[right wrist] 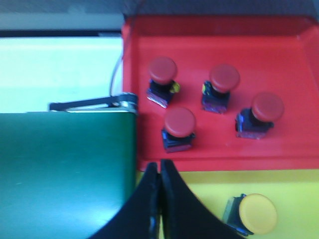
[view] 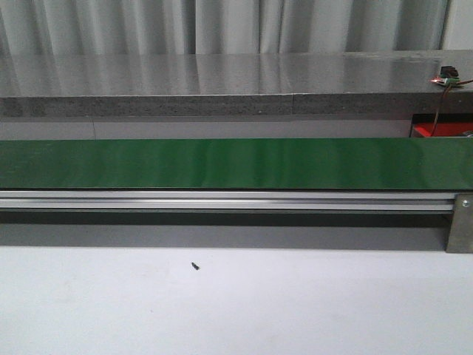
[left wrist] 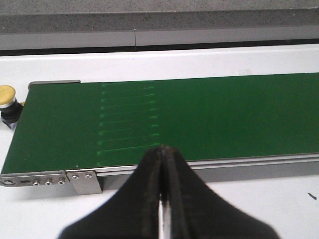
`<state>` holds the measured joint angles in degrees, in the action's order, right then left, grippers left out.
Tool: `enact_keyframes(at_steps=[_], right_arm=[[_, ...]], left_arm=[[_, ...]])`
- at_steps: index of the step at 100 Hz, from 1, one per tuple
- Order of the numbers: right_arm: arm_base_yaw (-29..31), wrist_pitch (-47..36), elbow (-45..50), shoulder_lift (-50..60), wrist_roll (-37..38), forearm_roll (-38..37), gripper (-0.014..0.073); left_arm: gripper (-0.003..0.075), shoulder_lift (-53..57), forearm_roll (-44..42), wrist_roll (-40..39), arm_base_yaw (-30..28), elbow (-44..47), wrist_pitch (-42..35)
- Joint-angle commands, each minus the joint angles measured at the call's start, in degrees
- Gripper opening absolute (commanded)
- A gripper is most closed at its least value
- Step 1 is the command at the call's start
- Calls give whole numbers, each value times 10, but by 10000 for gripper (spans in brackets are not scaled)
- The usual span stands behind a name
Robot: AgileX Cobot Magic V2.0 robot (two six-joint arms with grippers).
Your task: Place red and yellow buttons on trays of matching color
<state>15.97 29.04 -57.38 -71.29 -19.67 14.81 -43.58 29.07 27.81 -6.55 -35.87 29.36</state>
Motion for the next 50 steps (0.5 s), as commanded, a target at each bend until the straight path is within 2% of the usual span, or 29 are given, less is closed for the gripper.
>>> enact_keyframes(at_steps=[1, 23, 50], right_arm=[[-17, -51, 4, 49, -5, 6, -123], [-69, -65, 60, 101, 50, 9, -123], [-132, -120, 154, 160, 59, 10, -123]], left_arm=[[-20, 2, 15, 0, 3, -16, -35], [-20, 2, 15, 0, 3, -16, -35], [-20, 2, 15, 0, 3, -16, -35]])
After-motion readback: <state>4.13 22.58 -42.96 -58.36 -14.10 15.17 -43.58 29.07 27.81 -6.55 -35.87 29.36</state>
